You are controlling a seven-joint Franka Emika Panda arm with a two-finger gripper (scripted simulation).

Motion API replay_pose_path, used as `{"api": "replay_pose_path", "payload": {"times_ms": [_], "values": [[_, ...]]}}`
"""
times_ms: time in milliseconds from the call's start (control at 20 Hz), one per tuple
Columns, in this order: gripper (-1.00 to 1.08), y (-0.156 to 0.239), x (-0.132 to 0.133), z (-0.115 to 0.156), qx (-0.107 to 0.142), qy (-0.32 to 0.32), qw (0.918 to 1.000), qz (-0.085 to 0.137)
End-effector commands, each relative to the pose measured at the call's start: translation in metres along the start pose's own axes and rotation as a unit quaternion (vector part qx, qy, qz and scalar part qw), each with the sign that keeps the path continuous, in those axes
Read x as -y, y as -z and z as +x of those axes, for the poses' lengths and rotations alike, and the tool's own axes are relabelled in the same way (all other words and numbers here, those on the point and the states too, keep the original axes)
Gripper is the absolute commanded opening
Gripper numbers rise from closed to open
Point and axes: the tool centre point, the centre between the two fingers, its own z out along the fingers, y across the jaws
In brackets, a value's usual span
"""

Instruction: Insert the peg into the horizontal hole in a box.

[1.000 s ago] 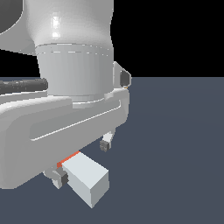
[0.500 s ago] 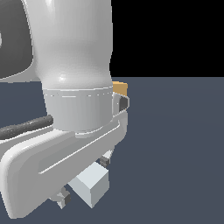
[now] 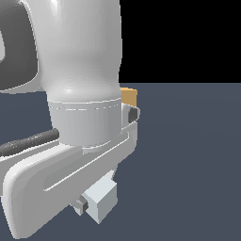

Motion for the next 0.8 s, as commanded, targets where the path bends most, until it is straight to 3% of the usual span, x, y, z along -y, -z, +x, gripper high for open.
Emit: {"api": "replay_pose_path", "payload": {"times_ms": [0, 750], "values": [[-1.0, 0.0, 0.0, -0.001, 0.0, 0.0, 1.0, 0.0], [-1.0, 0.004, -0.016, 0.018, 0.0, -0.034, 0.9994, 0.0]]}}
